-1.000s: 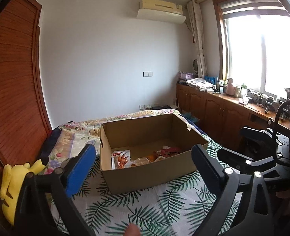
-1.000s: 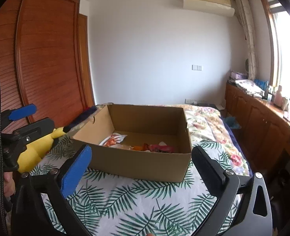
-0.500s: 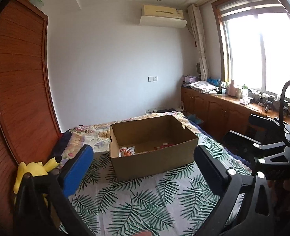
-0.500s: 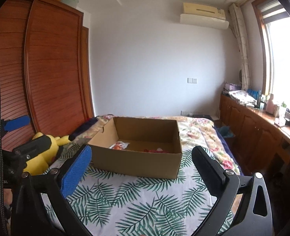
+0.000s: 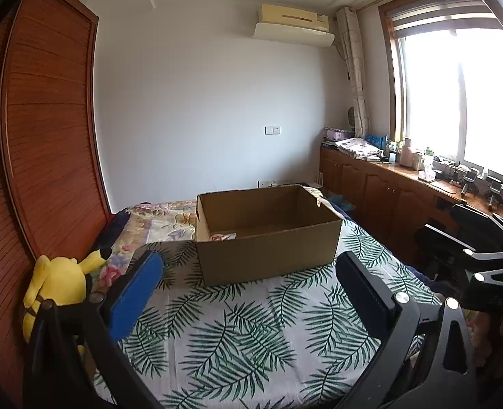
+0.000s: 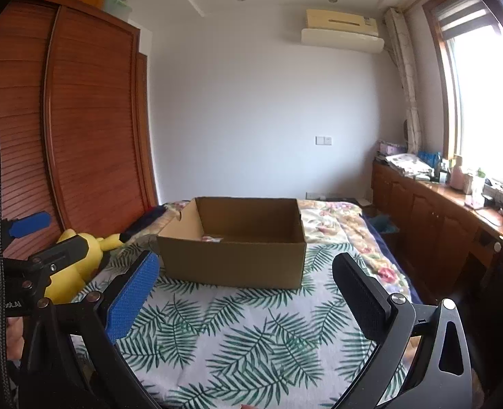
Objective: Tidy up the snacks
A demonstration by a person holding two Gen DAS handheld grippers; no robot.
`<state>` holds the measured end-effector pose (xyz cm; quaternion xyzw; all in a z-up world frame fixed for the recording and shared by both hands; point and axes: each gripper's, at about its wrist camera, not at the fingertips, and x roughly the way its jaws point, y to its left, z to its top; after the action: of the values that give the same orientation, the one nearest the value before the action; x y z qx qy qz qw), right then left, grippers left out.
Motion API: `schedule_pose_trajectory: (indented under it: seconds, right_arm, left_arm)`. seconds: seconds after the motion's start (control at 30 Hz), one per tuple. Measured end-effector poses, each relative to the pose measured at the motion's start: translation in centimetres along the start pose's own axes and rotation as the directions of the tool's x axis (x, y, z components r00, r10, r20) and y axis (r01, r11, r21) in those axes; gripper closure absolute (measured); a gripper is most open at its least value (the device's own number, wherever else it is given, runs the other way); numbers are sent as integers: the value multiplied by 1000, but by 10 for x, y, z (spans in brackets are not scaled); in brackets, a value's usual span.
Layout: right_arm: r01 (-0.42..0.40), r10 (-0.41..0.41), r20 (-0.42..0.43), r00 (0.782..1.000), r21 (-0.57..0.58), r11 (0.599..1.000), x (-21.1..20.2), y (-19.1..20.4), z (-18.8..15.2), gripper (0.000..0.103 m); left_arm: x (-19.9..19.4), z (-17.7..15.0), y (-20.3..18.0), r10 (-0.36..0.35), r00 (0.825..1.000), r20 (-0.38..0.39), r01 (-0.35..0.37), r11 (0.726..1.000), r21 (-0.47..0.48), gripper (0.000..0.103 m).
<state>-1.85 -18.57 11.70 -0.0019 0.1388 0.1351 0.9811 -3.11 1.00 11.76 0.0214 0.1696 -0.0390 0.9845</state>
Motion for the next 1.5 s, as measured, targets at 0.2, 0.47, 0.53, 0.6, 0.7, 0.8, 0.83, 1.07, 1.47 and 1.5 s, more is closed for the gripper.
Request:
schedule_pose_trajectory:
  seconds: [0.2,0.47,0.53,0.6,0.7,0.8,0.83,1.07,1.47,1.5]
  right_arm:
    - [8,-8,-14,1000,11,1000,-7,0,-15,0]
    - [2,-2,-32,999,25,1000,-14,0,-29,1]
    - [0,1,-33,999,28,1000,-16,1,-32,1]
    - [3,-2,-34,999,28,1000,-17,1,-36,1]
    - [0,1,-39,999,35,999,-18,1,-42,1]
    - [2,-1,-41,999,33,999,-16,2,-47,1]
    - [5,-3,-41,999,30,1000,-15,3,-49,1]
    - [7,-5,-67,998,31,999,-6,3,-60,1]
    - [12,-9,-79,997,30,999,-6,3,-66,1]
    - [12,-10,-79,997,29,1000,-5,4,-65,1]
  left_arm:
    - [-5,-13,0,1,1000,-17,-2,1000,-5,0]
    - [-9,-27,2,-6,999,-33,5,1000,-23,0]
    - [-11,-30,3,-7,999,-33,6,1000,-31,0]
    - [-12,-35,5,0,999,-33,-1,999,-33,0]
    - [-13,-41,8,6,999,-41,-7,999,-40,0]
    - [-10,-48,10,5,999,-52,-8,999,-47,0]
    - [-10,-49,11,7,998,-54,-10,999,-49,0]
    - [-2,-61,17,11,997,-72,-16,998,-67,0]
    - [3,-69,19,17,996,-86,-23,997,-68,0]
    - [3,-69,19,18,996,-86,-24,997,-68,0]
